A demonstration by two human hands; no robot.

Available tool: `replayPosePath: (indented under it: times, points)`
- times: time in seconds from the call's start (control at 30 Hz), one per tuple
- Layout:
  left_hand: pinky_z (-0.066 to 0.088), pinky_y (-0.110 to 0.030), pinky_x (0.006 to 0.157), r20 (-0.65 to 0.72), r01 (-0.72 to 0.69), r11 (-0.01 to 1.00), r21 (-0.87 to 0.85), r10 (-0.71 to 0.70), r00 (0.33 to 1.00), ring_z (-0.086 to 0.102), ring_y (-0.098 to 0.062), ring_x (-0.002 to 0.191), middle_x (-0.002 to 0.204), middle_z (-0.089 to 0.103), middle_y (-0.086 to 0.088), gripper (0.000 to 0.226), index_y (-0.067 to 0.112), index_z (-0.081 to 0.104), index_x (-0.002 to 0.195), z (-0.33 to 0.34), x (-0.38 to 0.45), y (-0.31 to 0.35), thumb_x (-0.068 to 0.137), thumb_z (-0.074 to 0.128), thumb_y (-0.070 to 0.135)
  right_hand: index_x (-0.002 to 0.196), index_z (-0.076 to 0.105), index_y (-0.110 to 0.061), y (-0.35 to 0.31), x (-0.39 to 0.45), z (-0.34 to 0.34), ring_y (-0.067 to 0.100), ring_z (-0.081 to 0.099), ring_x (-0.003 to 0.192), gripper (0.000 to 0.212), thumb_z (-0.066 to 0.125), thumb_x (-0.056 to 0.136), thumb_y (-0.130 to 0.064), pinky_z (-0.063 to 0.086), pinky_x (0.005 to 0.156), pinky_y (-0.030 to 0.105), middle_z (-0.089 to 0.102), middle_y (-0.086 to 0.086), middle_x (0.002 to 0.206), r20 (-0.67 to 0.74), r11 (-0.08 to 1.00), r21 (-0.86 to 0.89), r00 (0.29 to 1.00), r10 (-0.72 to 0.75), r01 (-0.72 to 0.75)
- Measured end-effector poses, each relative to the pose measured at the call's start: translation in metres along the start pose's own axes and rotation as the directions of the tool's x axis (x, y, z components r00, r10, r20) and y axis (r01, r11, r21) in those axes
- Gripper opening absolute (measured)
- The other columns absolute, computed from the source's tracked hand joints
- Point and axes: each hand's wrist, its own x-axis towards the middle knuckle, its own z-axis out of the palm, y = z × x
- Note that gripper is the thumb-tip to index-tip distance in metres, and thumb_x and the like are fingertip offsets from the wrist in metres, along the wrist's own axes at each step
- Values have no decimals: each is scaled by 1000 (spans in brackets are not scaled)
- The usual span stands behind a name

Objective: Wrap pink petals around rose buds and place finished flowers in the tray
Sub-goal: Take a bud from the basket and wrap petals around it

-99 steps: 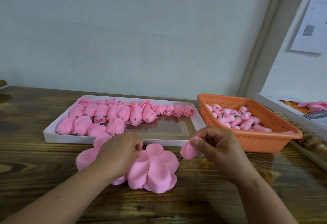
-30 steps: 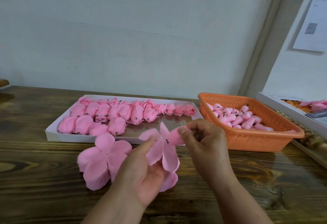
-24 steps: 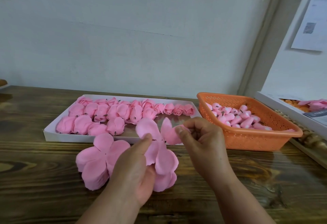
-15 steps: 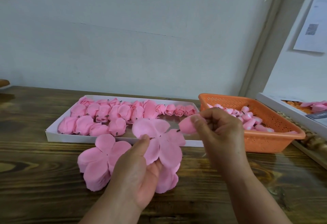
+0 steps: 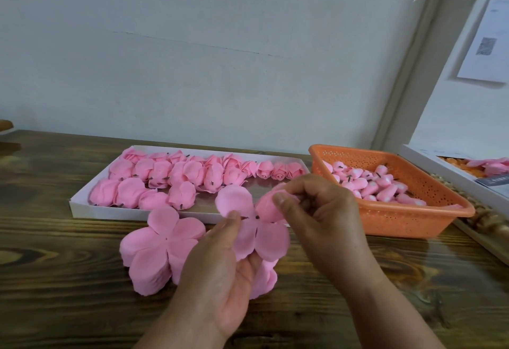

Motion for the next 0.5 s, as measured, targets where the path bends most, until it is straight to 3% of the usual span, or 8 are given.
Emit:
replayPosePath:
  times: [0.07,0.17,0.27,0.33,0.43,0.5]
  points:
    - [46,-29,50,-17,-30,999,21,30,999,59,-20,45,77,63,-13,33,0,61,103,-1,1,-4,98,44,28,67,64,-13,1,-1,1,4,47,53,19,68,82,-2,37,50,16,57,-4,60,42,995,-91,999,-26,29]
    - [54,-22,52,-47,-92,995,38,94,994,69,-8,62,67,71,5,18,14,62,90,-1,0,-7,93,50,26,67,61,-7,2,-3,4,7,43,55,16,67,81,-4,38,51,25,51,-5,58,82,973,-210,994,-79,94]
    - [52,-28,51,2,-87,996,9,87,996,67,-18,57,73,69,-6,24,14,62,81,-2,0,-5,95,48,27,68,61,-5,2,-4,6,11,46,58,15,66,82,-5,42,53,34,53,-3,61,94,965,-226,989,-114,133]
    - [49,-29,48,62,-89,996,-3,89,994,62,-21,49,72,64,-14,29,11,66,74,0,-1,-1,92,49,26,69,62,-6,2,-5,6,11,47,59,13,65,82,-8,42,53,33,54,-2,62,115,953,-241,980,-162,186]
    - [55,-27,49,4,-61,998,-25,61,998,67,-19,56,66,67,-14,22,-1,67,84,-2,-1,2,77,60,17,71,64,-7,0,-7,5,11,49,60,11,63,80,-12,43,53,34,55,-2,65,160,931,-270,965,-208,246]
    - [55,-28,48,-33,-29,999,-23,28,999,67,-20,56,69,68,-16,30,-4,67,91,-3,-1,5,66,64,12,73,65,-8,-2,-8,3,10,51,61,9,63,81,-12,44,53,33,56,-4,67,202,917,-285,953,-227,279]
